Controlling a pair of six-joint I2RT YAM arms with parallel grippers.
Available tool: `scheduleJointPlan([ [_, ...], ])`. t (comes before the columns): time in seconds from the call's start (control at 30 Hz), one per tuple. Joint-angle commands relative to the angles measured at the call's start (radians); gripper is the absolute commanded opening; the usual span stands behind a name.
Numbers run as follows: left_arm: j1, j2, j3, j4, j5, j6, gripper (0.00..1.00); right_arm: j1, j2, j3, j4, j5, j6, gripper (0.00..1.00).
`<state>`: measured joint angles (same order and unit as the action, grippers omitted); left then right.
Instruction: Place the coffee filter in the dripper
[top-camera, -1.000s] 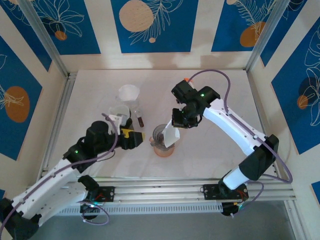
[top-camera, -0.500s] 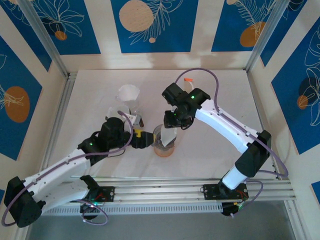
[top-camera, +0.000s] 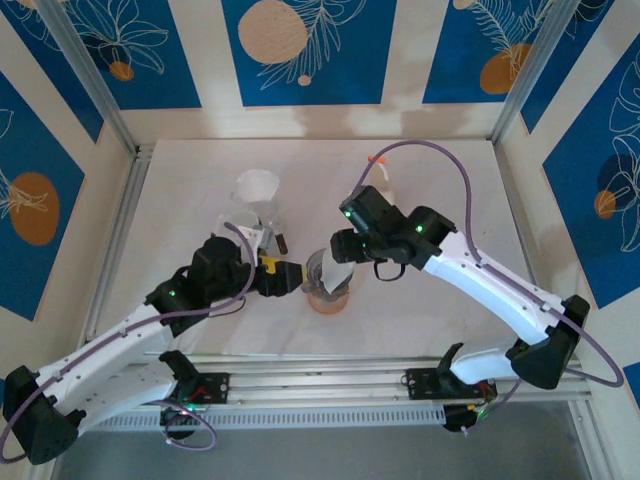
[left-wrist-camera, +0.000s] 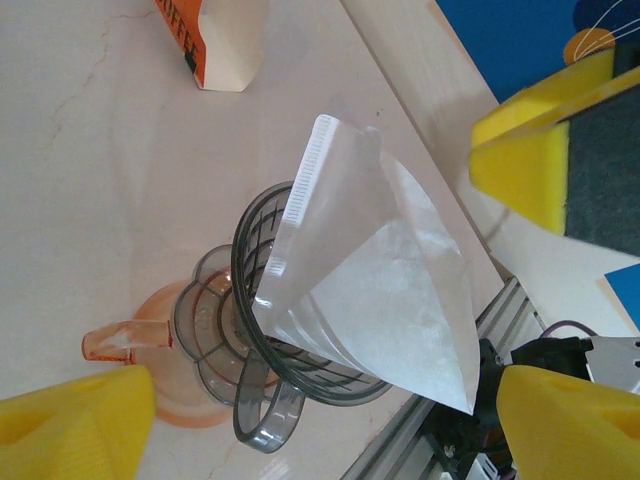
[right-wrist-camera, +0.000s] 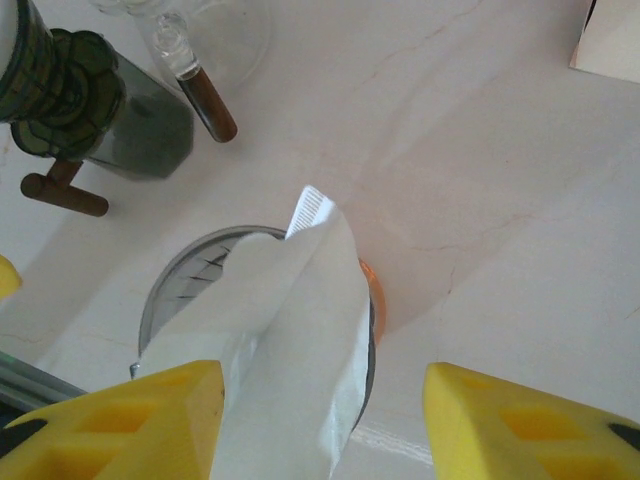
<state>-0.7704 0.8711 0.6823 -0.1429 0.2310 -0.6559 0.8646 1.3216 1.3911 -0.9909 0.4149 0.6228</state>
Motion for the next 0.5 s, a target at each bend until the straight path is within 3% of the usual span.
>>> scheduleJointPlan([
  [0.0, -0.003, -0.017, 0.033, -0.010, -0.019, -0.011, 0.89, 0.008, -0.015, -0.071, 0.057, 0.006, 0.056, 0.56],
  [0.27, -0.003, -0.020, 0.025, -0.010, -0.026, -0.014, 0.89, 0.009, -0.022, -0.125, 0.089, -0.023, 0.080, 0.46],
  [0.37, -0.003, -0.020, 0.025, -0.010, -0.027, -0.015, 0.89, 0.012, -0.021, -0.134, 0.096, -0.034, 0.078, 0.36],
  [0.47, -0.004, -0.019, 0.029, -0.010, -0.025, -0.014, 0.89, 0.018, -0.013, -0.131, 0.091, -0.036, 0.063, 0.19],
])
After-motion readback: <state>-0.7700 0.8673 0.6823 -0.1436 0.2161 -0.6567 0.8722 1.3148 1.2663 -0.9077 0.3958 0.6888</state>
